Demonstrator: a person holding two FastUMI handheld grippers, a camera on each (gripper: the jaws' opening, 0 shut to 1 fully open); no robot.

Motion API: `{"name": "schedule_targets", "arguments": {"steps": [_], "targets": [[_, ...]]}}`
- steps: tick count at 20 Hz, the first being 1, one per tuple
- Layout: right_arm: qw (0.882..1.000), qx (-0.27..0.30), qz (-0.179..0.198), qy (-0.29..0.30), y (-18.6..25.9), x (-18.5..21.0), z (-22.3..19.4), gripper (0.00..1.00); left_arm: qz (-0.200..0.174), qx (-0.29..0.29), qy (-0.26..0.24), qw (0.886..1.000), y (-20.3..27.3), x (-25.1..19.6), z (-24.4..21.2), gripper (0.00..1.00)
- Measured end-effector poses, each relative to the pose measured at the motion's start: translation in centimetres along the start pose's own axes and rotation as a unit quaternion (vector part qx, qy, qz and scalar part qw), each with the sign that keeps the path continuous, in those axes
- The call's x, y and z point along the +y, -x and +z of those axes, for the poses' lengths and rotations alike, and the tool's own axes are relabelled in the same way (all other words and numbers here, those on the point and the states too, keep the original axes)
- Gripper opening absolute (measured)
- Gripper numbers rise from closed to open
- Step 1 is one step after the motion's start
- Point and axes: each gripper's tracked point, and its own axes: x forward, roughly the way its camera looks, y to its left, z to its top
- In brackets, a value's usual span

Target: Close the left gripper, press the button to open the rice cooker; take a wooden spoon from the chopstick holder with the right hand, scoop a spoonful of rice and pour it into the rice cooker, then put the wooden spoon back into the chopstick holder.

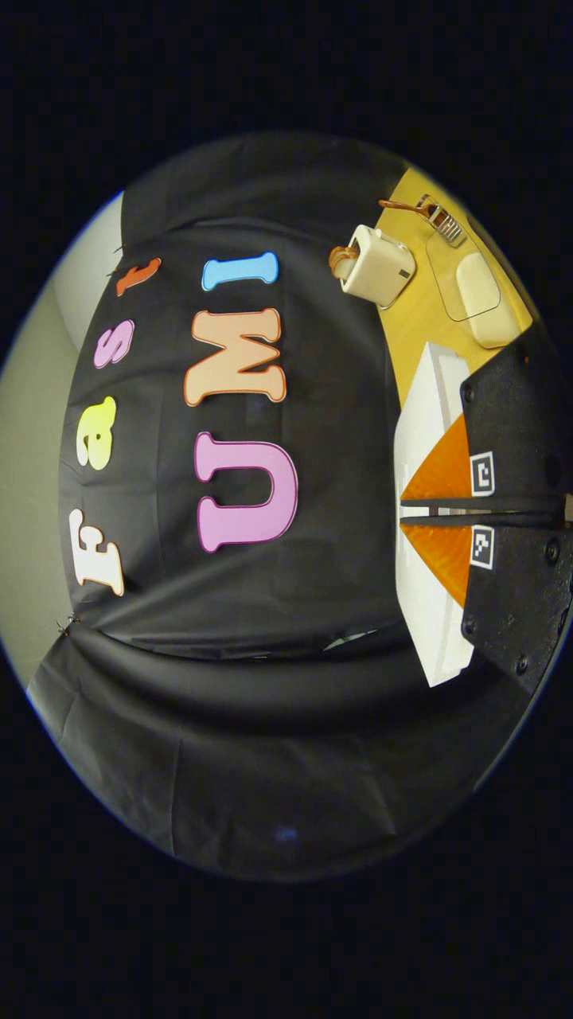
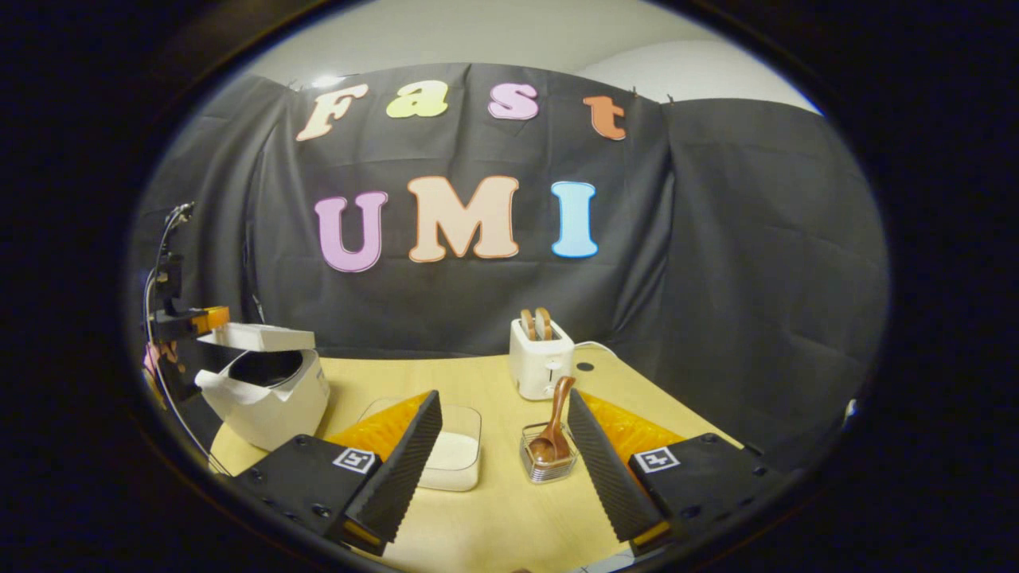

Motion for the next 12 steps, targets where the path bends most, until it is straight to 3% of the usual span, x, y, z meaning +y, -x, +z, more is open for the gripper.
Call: {"name": "schedule_targets", "arguments": {"steps": [4,9,11,12], "targets": [[1.000,0.007,0.011,0.017,-2.2,-1.8,-0.9,0.99,0.007,-0.027,-0.016,0.999,-0.6,0.1,3.5,0.00],[0.998,0.024,0.029,0.044,-6.5,-4.4,-2.1,1.00,-0.005,-0.051,-0.051,0.997,0.4,-2.8,7.0,0.01],[0.997,0.032,0.041,0.048,-8.5,-5.3,-2.8,0.99,-0.008,-0.052,-0.058,0.997,1.4,-4.0,7.9,0.12],[0.997,0.037,0.048,0.049,-9.6,-5.4,-3.3,0.97,-0.012,-0.051,-0.056,0.997,2.0,-4.8,8.2,0.23]]}}
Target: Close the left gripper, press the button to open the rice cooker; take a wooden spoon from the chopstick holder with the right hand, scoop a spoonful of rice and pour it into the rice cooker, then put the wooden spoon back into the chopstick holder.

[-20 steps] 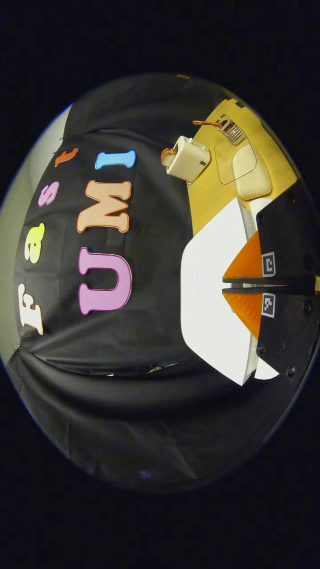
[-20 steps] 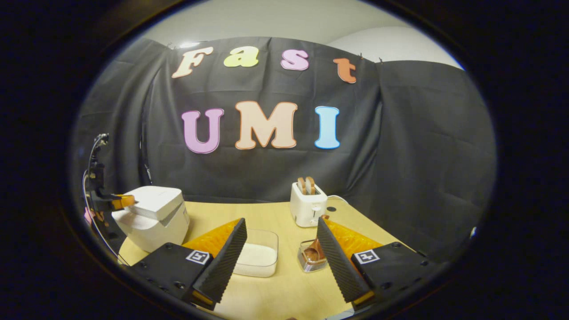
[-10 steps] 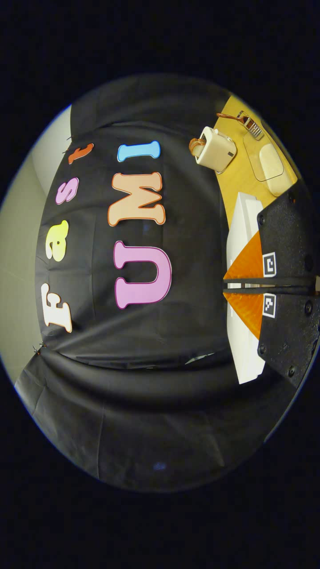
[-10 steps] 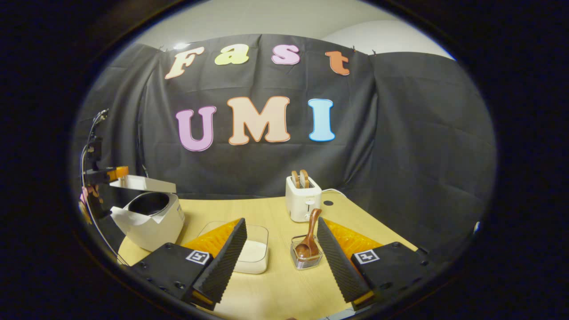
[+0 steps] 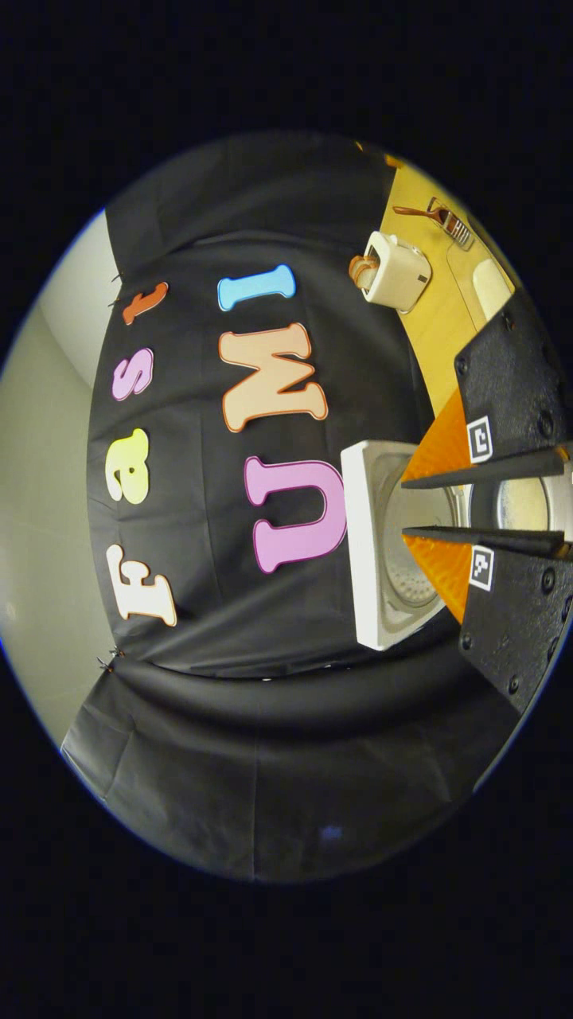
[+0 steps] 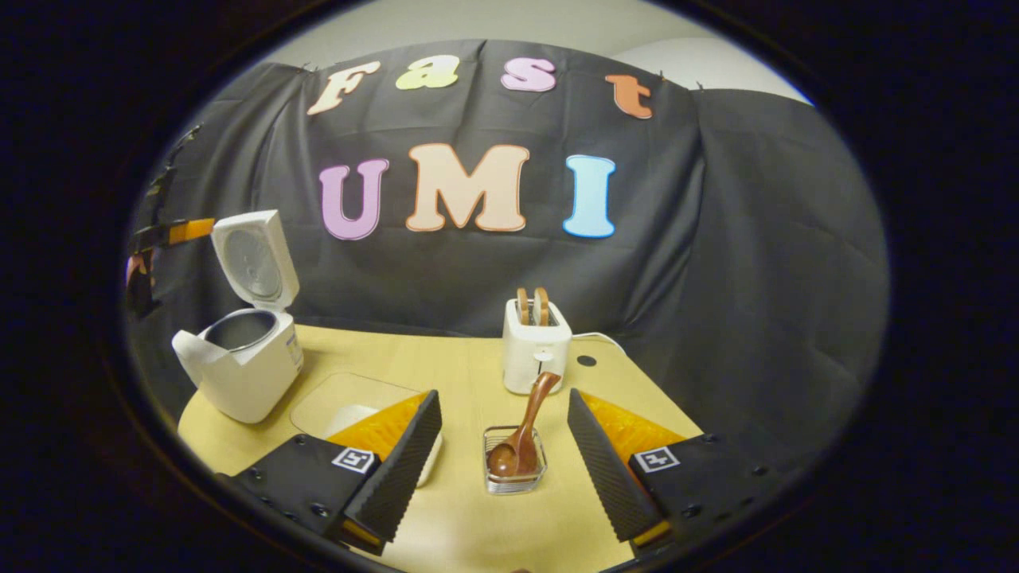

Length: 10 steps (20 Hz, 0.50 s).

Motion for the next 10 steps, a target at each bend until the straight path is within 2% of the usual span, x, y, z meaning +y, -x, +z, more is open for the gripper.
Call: {"name": "schedule_targets", "arguments": {"steps": [1,4,10], "targets": [[1.000,0.004,0.008,0.000,-1.0,-0.2,-0.3,0.99,-0.003,0.002,0.002,1.000,0.5,-0.7,0.2,0.23],[1.000,0.019,0.025,-0.002,-4.4,-1.4,-1.6,0.99,-0.008,0.009,0.018,1.000,2.0,-2.6,0.6,0.58],[0.996,0.066,0.067,0.000,-11.7,-2.7,-5.4,0.97,-0.025,0.021,0.057,0.998,5.2,-5.9,0.8,0.86]]}}
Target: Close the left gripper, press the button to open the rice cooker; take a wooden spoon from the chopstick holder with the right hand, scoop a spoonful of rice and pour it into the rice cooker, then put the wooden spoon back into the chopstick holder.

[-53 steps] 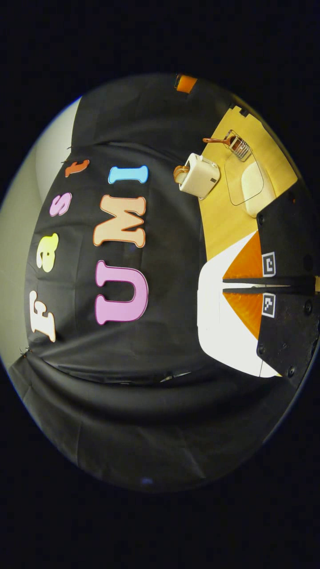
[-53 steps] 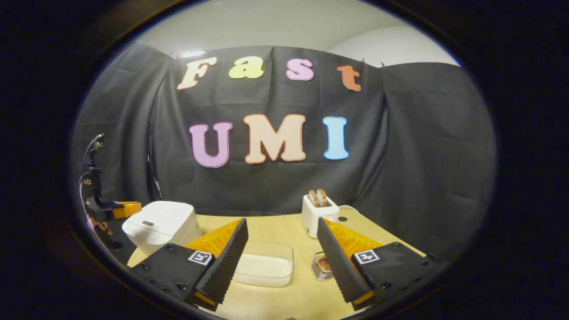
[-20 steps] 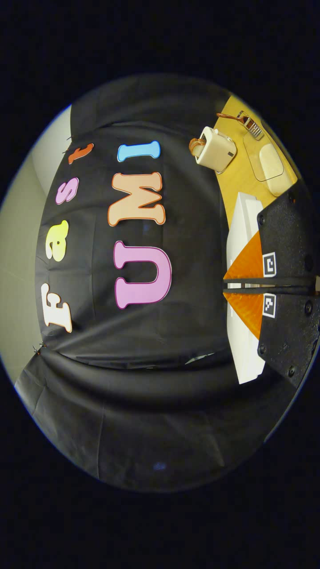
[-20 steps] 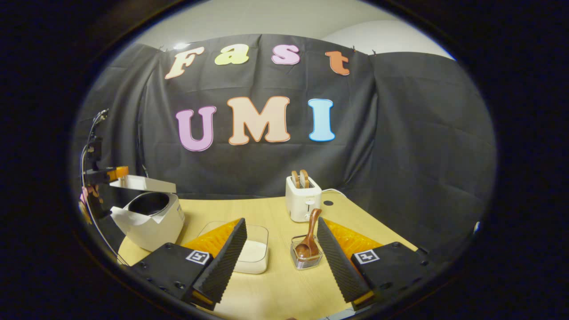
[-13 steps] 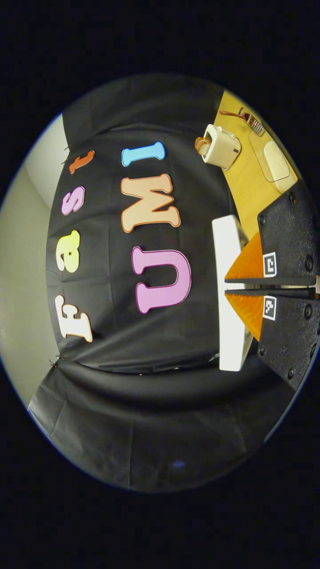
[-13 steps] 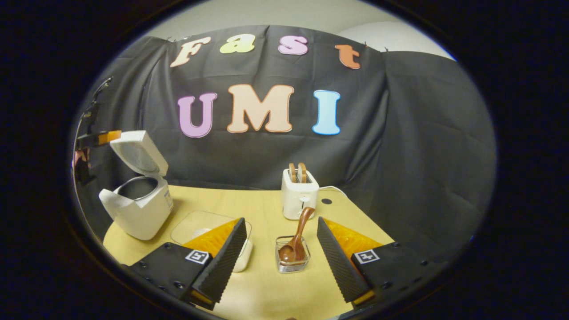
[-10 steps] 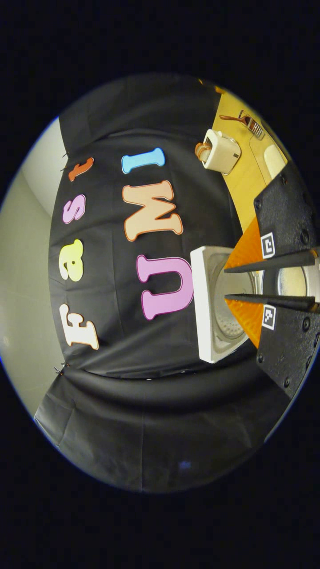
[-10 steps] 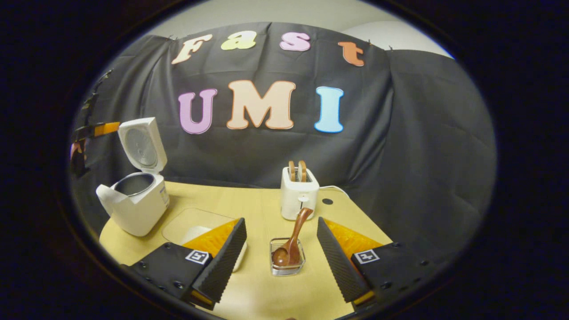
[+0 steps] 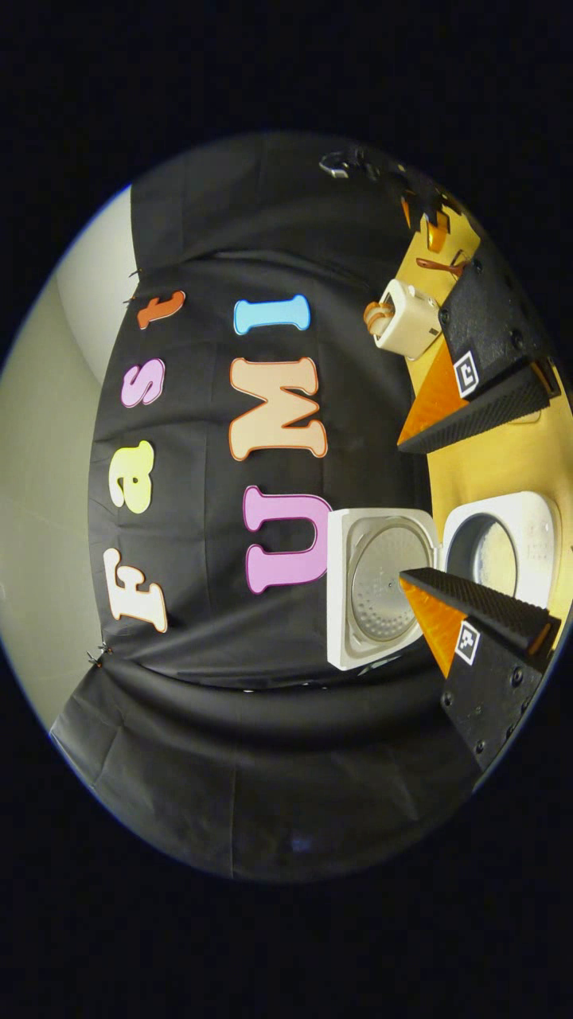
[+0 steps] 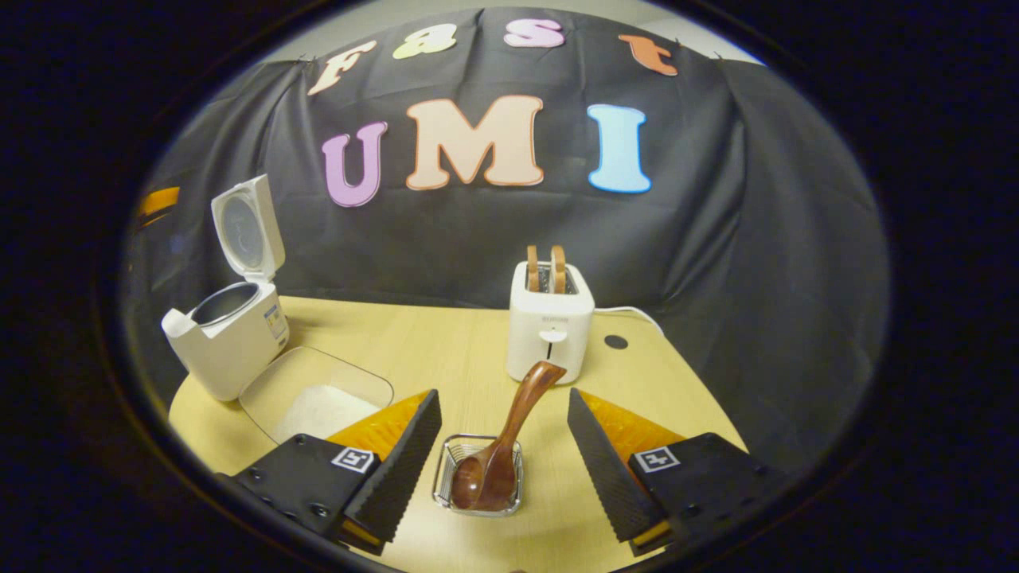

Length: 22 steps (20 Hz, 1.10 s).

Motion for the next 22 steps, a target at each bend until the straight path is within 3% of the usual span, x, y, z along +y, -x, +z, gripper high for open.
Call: {"name": "schedule_targets", "arguments": {"steps": [1,3,9,12,17,22], "targets": [[1.000,0.009,0.005,-0.001,-1.2,-0.3,-0.7,0.97,0.003,0.001,0.002,1.000,0.3,-0.2,0.0,0.92],[0.999,0.028,0.015,-0.016,-3.4,-0.8,-2.2,1.00,0.015,0.004,0.006,1.000,1.0,-0.2,-0.2,0.95],[0.995,0.062,0.047,-0.059,-8.0,-0.5,-4.4,0.98,0.058,0.023,0.017,0.998,3.2,0.5,-1.5,0.95],[0.992,0.082,0.067,-0.075,-8.9,0.4,-5.2,0.91,0.071,0.025,0.035,0.997,4.0,1.0,-1.7,0.94],[0.991,0.074,0.079,-0.082,-9.1,1.1,-4.5,0.47,0.093,0.028,0.048,0.994,5.1,1.8,-2.2,0.94],[0.990,0.084,0.071,-0.090,-9.4,0.8,-4.4,0.28,0.098,0.032,0.061,0.993,5.5,1.8,-2.8,0.95]]}}
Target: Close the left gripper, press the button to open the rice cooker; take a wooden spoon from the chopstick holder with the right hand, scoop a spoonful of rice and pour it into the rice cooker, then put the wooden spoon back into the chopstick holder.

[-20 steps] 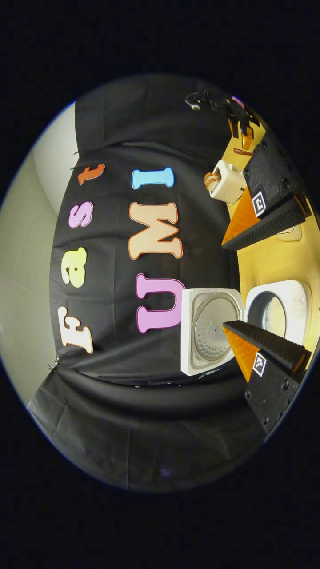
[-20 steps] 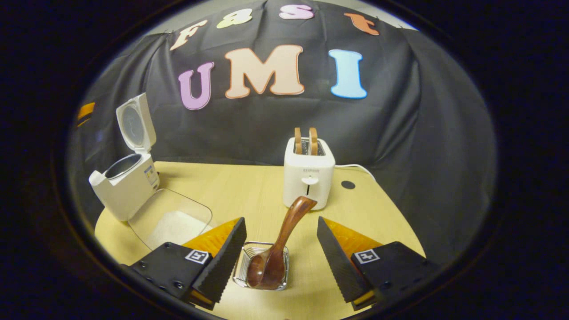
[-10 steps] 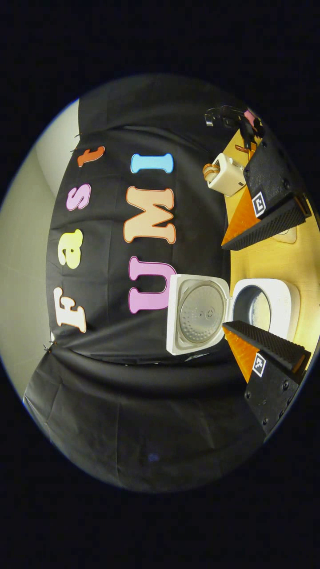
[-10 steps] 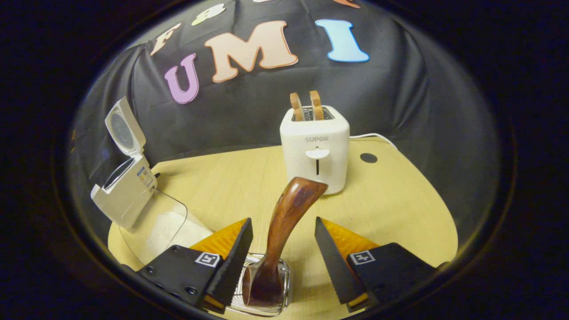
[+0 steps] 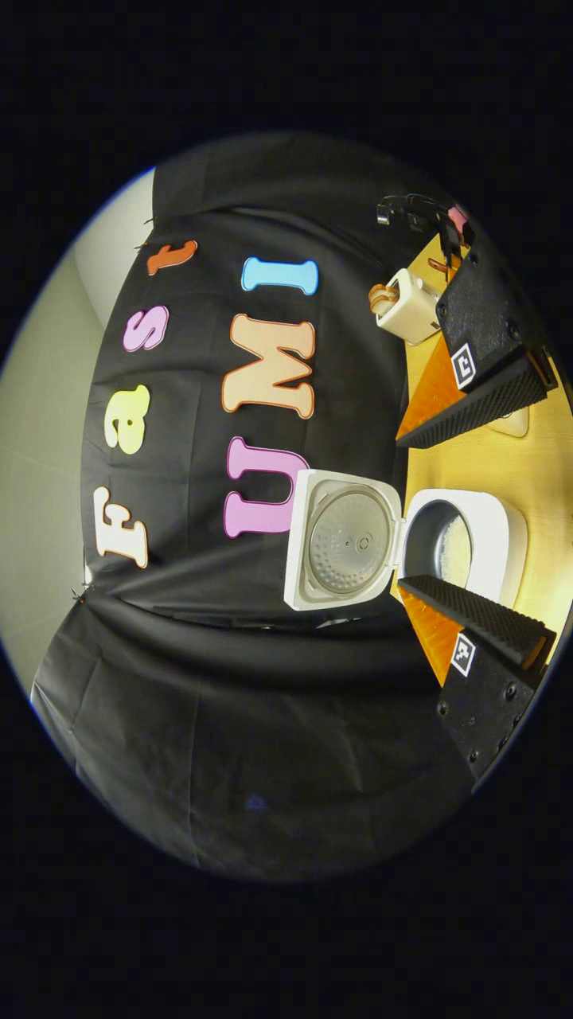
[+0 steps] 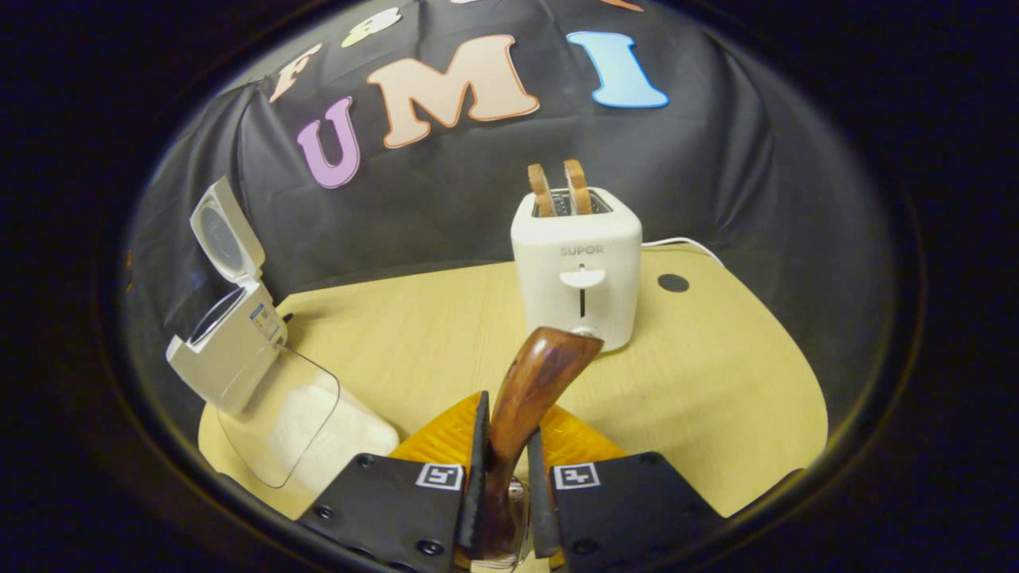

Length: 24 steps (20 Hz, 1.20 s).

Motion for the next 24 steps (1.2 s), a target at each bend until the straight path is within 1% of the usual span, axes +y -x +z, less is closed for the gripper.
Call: {"name": "schedule_targets", "arguments": {"steps": [1,3,6,9,14,16,18,20,24], "targets": [[1.000,0.005,-0.002,-0.009,-0.1,0.1,0.0,0.24,0.000,0.000,0.001,1.000,0.0,-0.1,-0.1,0.95],[1.000,0.007,-0.001,-0.018,0.3,0.2,0.1,0.22,-0.001,0.000,0.001,1.000,0.1,-0.1,-0.2,0.95],[1.000,0.010,0.002,-0.020,1.0,0.7,0.1,0.19,-0.001,-0.002,-0.001,1.000,0.2,0.1,0.0,0.94],[1.000,-0.001,-0.010,-0.024,2.4,0.6,0.8,0.17,-0.004,-0.002,-0.001,1.000,0.6,0.2,-0.2,0.95],[0.998,-0.018,-0.034,-0.041,4.8,0.3,1.9,0.17,-0.016,-0.001,-0.001,1.000,0.5,0.5,-0.8,0.95],[0.997,-0.030,-0.040,-0.054,5.9,0.5,2.6,0.16,-0.024,0.000,0.002,1.000,0.5,0.6,-0.9,0.93],[0.995,-0.044,-0.045,-0.072,7.0,0.5,3.5,0.16,-0.033,0.001,0.005,0.999,0.4,0.7,-1.2,0.95],[0.993,-0.061,-0.051,-0.091,8.3,0.6,4.7,0.16,-0.042,0.006,0.010,0.999,0.1,0.9,-1.7,0.94],[0.989,-0.089,-0.074,-0.096,10.9,0.9,6.3,0.16,-0.060,0.019,0.016,0.998,-0.8,0.8,-2.9,0.95]]}}
